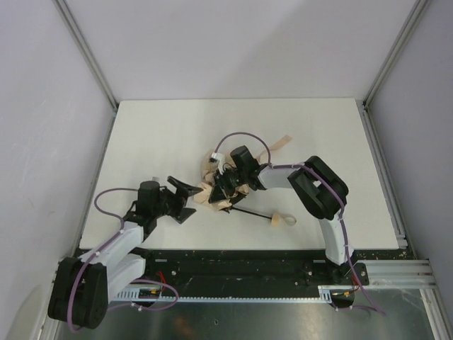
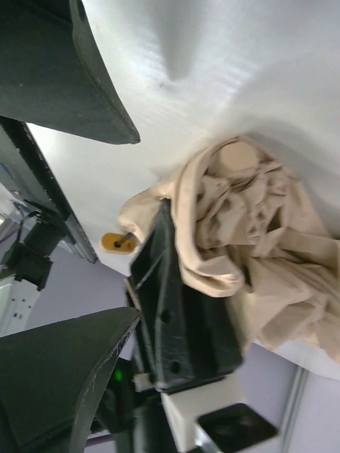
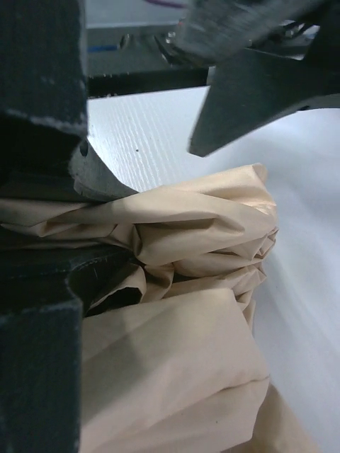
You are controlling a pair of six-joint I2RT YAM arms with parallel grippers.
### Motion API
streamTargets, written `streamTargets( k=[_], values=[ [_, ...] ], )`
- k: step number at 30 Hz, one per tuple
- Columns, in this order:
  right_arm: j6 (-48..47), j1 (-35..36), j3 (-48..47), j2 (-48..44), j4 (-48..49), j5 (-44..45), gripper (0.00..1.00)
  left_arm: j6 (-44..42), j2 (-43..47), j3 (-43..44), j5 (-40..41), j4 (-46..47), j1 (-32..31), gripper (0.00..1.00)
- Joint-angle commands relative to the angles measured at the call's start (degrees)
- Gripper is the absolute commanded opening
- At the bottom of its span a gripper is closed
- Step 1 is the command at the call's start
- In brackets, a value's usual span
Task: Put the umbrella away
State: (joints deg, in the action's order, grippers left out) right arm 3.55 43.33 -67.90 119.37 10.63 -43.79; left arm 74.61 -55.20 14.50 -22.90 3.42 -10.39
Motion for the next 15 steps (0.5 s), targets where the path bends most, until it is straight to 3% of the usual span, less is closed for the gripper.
streamTargets(
  k=[1,6,15],
  values=[
    [3.27,-0.19,1.0,9.03,-20.89,-3.27,0.0,7.34,2.47,-0.93,2.13,1.43,-5.44,0.99],
    [5.0,-1.5,-0.23,9.57,-21.55,-5.95,0.0,12.99,-1.19,-2.35,6.77,6.63,-7.72,1.0],
    [5.33,-2.64,-0.57,10.26,-19.24,-9.18,0.0,12.75,-12.46,1.2,13.83,7.84,-10.84,0.98]
  ],
)
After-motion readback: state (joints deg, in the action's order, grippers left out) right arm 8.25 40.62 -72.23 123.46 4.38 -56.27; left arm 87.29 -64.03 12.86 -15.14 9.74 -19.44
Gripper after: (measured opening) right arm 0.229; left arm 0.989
